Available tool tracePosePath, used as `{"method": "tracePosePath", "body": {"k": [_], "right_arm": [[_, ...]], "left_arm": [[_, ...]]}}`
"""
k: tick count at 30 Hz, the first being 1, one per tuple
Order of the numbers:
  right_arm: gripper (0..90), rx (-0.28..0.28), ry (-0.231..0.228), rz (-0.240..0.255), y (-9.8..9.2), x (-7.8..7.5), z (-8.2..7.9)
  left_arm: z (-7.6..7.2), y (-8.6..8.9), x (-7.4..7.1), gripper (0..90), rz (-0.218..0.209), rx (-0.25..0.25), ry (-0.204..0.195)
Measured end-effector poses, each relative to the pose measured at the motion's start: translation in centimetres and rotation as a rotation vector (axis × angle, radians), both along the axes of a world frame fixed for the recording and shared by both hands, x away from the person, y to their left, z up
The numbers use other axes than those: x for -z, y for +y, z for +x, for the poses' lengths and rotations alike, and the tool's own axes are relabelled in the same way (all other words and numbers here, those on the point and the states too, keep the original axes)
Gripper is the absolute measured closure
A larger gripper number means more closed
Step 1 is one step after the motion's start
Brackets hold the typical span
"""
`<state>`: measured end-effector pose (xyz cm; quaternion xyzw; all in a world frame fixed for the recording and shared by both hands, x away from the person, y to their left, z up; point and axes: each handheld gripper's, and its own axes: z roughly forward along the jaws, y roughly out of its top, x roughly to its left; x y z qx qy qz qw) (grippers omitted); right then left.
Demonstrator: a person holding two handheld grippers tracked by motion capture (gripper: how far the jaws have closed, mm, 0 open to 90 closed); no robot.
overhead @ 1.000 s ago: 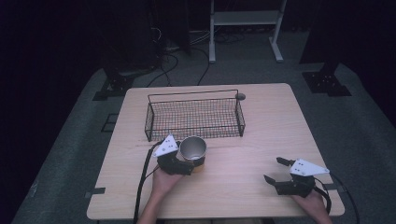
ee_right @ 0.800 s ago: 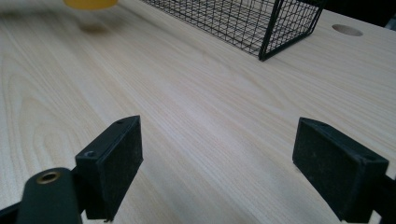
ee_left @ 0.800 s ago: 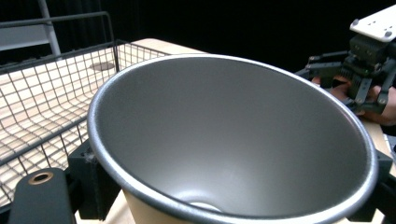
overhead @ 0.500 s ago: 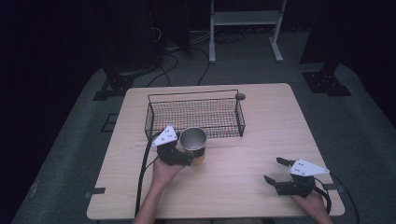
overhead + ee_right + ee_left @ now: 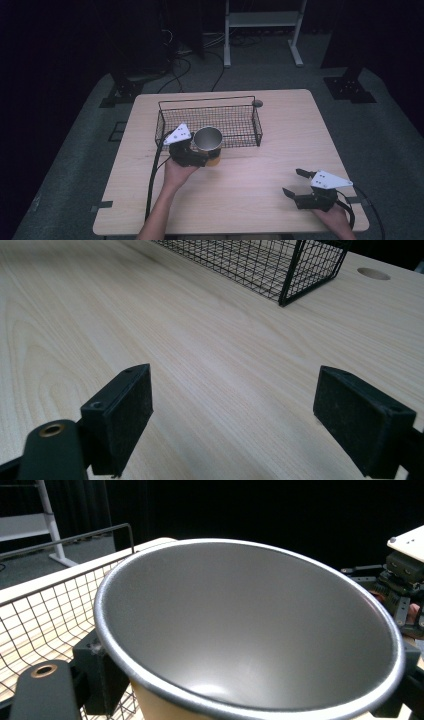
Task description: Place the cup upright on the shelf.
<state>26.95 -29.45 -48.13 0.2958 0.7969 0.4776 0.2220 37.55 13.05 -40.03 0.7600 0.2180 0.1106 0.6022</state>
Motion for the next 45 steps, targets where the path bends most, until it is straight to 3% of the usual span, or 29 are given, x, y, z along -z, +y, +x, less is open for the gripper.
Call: {"method": "tracePosePath", "body": {"k": [13, 26, 36, 45], "right_arm": [[15.0, -0.001, -0.002, 0.002, 0.0, 0.0, 0.0], [15.0, -0.001, -0.002, 0.003, 0.0, 0.0, 0.0], [15.0, -0.002, -0.001, 0.003, 0.0, 0.0, 0.0], [15.0, -0.002, -0.001, 0.004, 0.0, 0.0, 0.0]], "left_arm": [[2.5, 0.6, -1.2, 12.7, -0.016, -0.023, 0.010], [4.7, 0.2, -2.8, 12.7, 0.008, -0.022, -0.002], [6.8, 0.3, -4.0, 12.7, -0.024, -0.026, 0.003], [8.3, 0.0, -4.5, 12.8, -0.014, -0.037, 0.009]]}}
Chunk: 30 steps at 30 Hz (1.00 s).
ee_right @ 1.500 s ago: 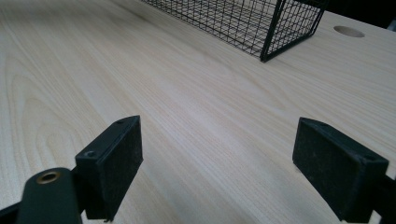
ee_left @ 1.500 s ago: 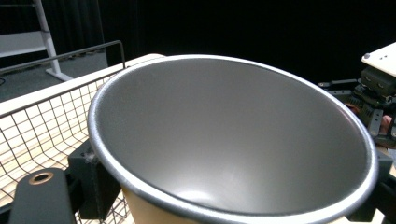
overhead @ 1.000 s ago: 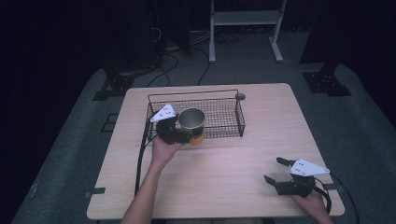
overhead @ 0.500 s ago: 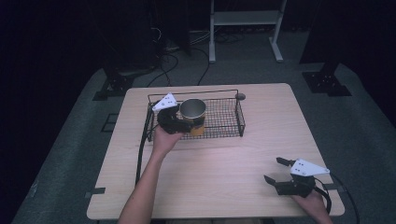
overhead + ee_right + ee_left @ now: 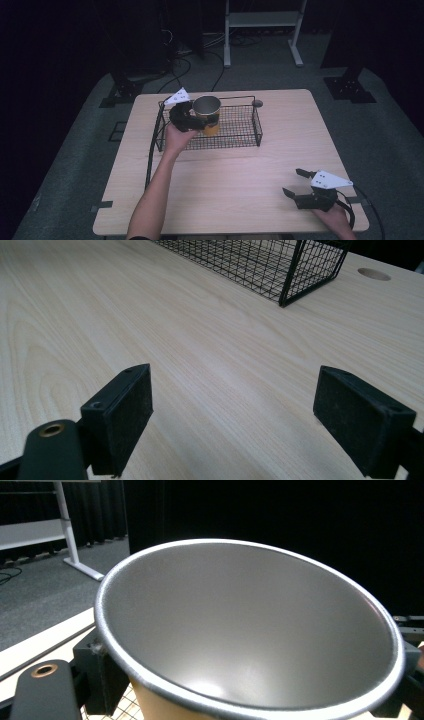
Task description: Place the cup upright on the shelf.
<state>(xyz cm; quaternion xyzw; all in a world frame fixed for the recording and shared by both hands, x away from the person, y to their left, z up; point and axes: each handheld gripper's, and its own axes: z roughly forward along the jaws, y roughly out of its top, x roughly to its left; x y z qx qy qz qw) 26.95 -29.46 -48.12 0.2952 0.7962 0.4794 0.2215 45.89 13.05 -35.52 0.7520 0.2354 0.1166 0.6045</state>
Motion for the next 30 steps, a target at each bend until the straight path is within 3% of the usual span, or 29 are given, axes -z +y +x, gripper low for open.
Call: {"method": "tracePosePath", "body": {"k": [30], "right_arm": [[15.0, -0.005, -0.003, 0.000, 0.0, 0.0, 0.0]], "left_arm": [[4.6, -1.3, 0.0, 12.7, 0.023, -0.011, 0.060]]}}
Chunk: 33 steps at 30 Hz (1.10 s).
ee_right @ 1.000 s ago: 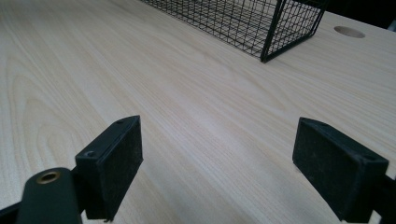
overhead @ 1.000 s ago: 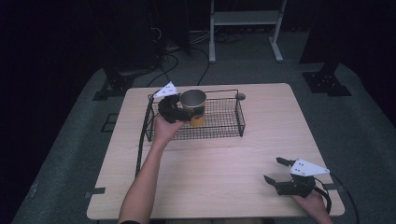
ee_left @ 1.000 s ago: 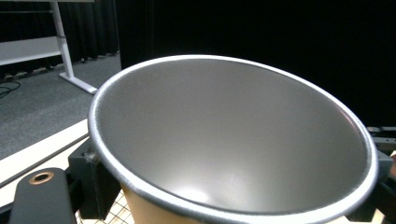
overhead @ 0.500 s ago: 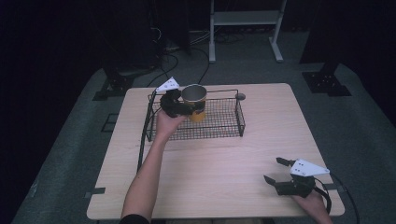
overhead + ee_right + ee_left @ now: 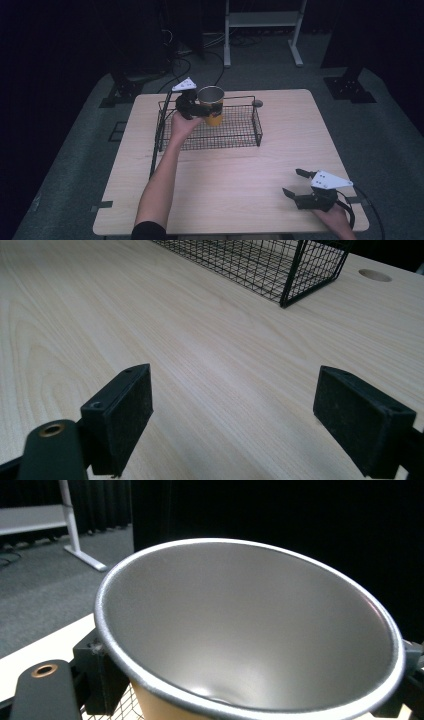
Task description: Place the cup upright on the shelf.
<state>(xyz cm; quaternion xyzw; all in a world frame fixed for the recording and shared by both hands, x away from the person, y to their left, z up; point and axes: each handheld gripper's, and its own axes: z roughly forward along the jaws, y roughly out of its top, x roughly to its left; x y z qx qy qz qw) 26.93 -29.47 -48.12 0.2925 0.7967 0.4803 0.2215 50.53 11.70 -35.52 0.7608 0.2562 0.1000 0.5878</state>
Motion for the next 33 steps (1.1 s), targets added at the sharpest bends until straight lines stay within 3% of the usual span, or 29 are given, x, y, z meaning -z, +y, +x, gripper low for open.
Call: {"method": "tracePosePath", "body": {"k": [5, 9, 12, 13, 22, 29, 33], "right_arm": [[15.0, -0.001, 0.000, 0.000, 0.0, 0.0, 0.0], [15.0, -0.002, -0.001, 0.001, 0.0, 0.0, 0.0], [15.0, -0.004, -0.004, 0.000, 0.0, 0.0, 0.0], [15.0, -0.004, -0.005, -0.002, 0.0, 0.0, 0.0], [15.0, -0.004, -0.004, -0.002, 0.0, 0.0, 0.0], [15.0, -0.006, -0.006, -0.002, 0.0, 0.0, 0.0], [15.0, -0.006, -0.006, -0.003, 0.0, 0.0, 0.0]], "left_arm": [[0.7, -0.3, 0.1, 12.7, 0.010, 0.000, 0.011], [1.2, -0.3, 0.5, 12.7, -0.007, -0.001, 0.011], [1.6, -0.3, 1.2, 12.7, 0.024, -0.005, 0.023], [1.8, -0.3, 1.6, 12.7, 0.052, -0.001, 0.026], [2.2, -0.8, 2.8, 12.7, 0.096, 0.025, 0.035], [2.5, -1.0, 3.5, 12.7, 0.150, 0.006, 0.041], [2.6, -1.3, 4.0, 12.7, 0.217, 0.003, 0.051]]}}
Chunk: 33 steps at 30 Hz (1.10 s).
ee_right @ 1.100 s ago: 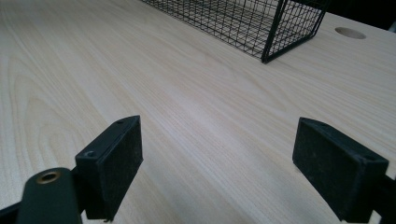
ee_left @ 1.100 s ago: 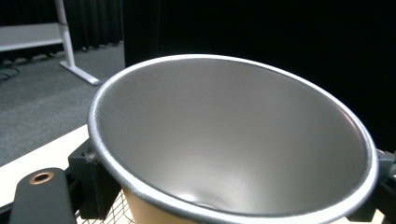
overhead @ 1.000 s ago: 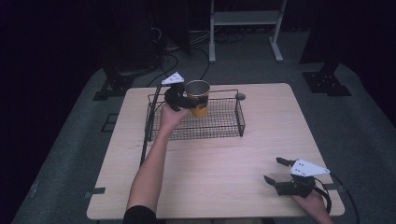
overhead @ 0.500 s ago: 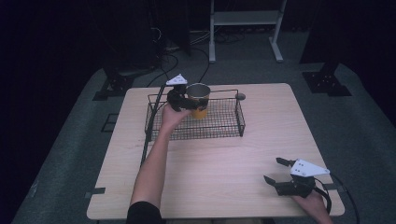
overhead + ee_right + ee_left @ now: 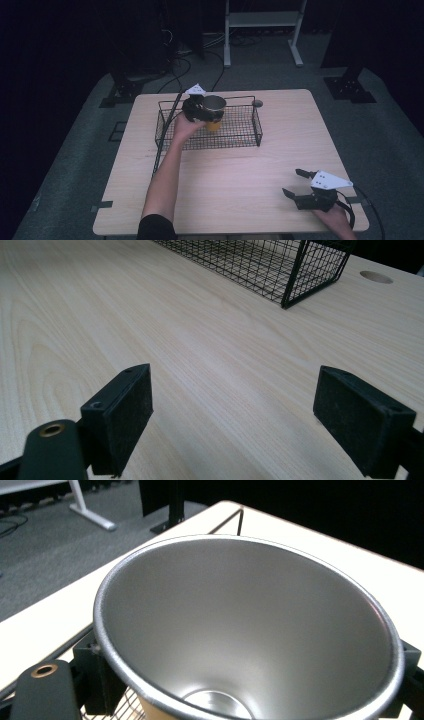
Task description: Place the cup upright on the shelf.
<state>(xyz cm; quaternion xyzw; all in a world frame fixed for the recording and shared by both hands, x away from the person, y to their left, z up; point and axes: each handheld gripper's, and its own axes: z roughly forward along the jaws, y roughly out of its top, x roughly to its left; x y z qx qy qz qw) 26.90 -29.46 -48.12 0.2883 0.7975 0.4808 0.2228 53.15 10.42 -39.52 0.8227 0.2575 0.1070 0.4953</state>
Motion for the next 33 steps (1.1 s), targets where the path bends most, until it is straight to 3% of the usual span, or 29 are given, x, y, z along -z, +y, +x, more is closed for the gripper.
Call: {"method": "tracePosePath", "body": {"k": [1, 4, 8, 10, 16, 24, 33], "right_arm": [[15.0, 0.000, 0.000, 0.000, 0.0, 0.0, 0.0], [15.0, 0.001, 0.001, 0.000, 0.0, 0.0, 0.0], [15.0, 0.000, 0.000, 0.000, 0.0, 0.0, 0.0], [15.0, 0.000, 0.001, 0.000, 0.0, 0.0, 0.0], [15.0, 0.000, 0.000, 0.000, 0.0, 0.0, 0.0], [15.0, -0.001, 0.002, 0.003, 0.0, 0.0, 0.0], [15.0, 0.001, 0.002, 0.003, 0.0, 0.0, 0.0]], "left_arm": [[0.0, 0.0, 0.0, 12.7, 0.000, 0.000, 0.000], [0.1, -0.3, 0.5, 12.7, 0.061, 0.001, 0.010], [0.2, -0.4, 0.8, 12.7, 0.093, -0.003, 0.020], [0.3, -0.7, 1.1, 12.7, 0.151, 0.002, 0.026], [0.5, -1.1, 1.5, 12.7, 0.202, 0.011, 0.053], [0.5, -0.8, 1.4, 12.6, 0.225, 0.004, 0.065], [0.2, -1.1, 1.5, 8.9, 0.307, -0.009, 0.037]]}}
